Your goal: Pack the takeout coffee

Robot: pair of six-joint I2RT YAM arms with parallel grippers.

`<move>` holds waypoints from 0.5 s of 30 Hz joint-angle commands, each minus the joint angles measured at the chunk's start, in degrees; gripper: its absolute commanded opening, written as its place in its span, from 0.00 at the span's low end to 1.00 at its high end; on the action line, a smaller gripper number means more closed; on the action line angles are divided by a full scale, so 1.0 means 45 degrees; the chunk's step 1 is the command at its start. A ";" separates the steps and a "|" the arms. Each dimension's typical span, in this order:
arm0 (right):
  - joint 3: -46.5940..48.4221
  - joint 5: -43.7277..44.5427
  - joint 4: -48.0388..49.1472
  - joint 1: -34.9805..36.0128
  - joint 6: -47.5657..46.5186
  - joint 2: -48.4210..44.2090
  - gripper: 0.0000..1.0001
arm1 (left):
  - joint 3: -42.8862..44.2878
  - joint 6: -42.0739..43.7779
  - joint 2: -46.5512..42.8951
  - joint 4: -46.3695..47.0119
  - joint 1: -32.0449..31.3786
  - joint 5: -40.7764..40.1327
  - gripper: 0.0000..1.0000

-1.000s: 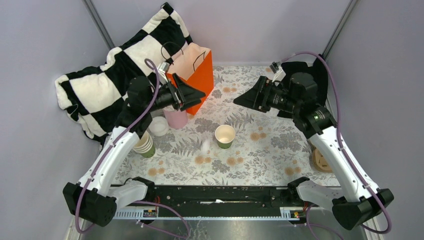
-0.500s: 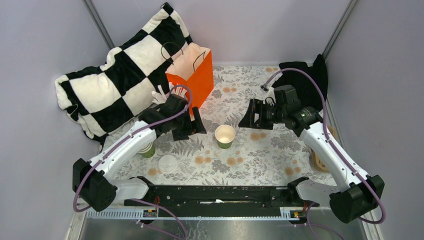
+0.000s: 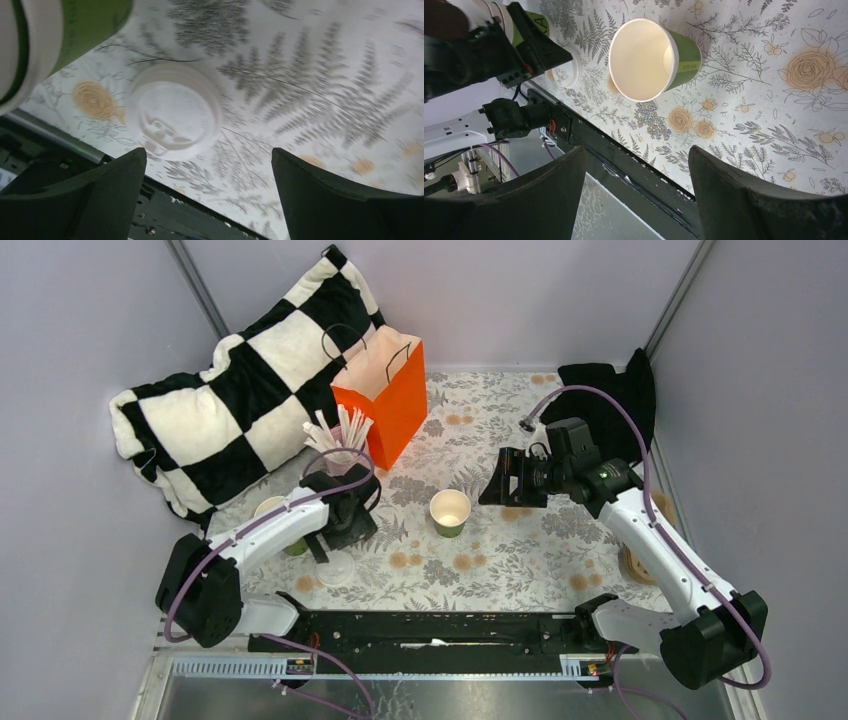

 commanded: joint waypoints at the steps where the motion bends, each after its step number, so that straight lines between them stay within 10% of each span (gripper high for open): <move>1: -0.0111 -0.0428 0.0201 0.0047 -0.0314 -0.0571 0.81 | -0.1128 -0.2196 -0.0109 -0.0174 0.0006 -0.1774 0.99; 15: -0.0293 -0.0551 0.0012 0.0049 -0.0548 -0.0888 0.80 | -0.2894 -0.2975 -0.0821 0.1756 0.0045 -0.1981 0.99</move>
